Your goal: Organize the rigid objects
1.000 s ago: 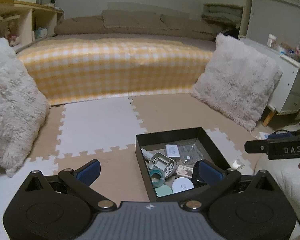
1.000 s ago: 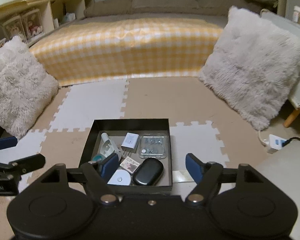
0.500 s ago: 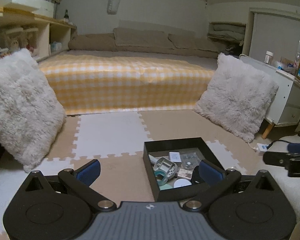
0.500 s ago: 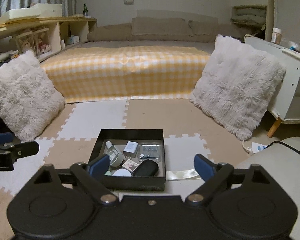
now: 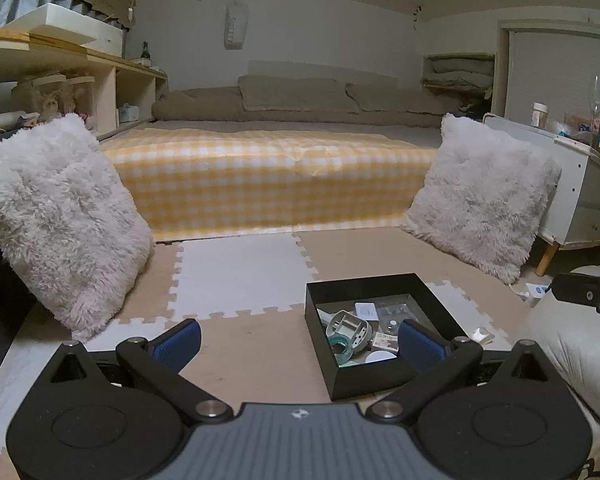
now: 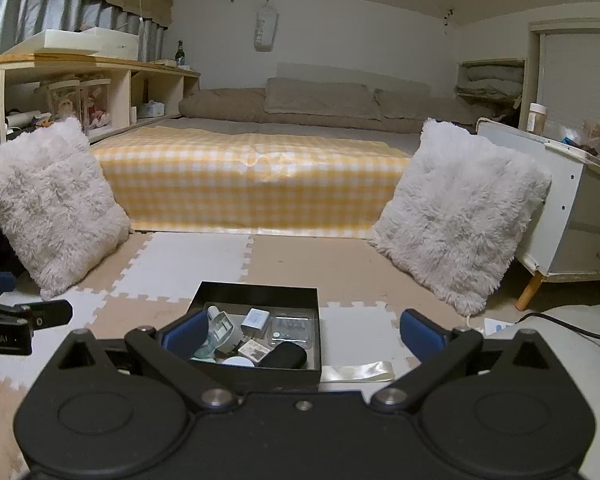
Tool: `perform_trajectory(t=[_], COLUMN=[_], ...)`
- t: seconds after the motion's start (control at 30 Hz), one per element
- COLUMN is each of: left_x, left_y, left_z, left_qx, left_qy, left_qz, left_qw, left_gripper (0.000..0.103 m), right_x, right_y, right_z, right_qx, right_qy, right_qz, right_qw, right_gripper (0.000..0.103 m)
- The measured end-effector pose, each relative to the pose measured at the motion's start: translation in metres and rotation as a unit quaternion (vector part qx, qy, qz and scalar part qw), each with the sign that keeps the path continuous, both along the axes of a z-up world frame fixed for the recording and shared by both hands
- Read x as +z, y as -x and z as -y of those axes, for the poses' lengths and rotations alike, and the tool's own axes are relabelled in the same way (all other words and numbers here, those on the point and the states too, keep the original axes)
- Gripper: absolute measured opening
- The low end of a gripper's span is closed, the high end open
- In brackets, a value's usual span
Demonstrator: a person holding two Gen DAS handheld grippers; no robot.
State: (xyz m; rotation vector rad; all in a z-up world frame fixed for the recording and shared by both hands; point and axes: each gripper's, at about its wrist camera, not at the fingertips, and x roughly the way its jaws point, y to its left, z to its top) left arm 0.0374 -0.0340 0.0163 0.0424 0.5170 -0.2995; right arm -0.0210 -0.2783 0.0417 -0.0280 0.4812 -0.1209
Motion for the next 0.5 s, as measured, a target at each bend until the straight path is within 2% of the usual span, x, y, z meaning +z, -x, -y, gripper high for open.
perform_trajectory(t=[0.5], left_x=[0.0007], left_y=[0.0046], left_z=[-0.0001], left_qx=[0.003], left_qy=[0.002], left_qz=[0.012], left_qw=[0.9999], left_gripper=[0.103], right_x=[-0.0046], right_y=[0.0055], right_z=[0.0026], right_qx=[0.002], right_qy=[-0.01], right_qz=[0.009], right_qw=[1.0], right_gripper=[0.103])
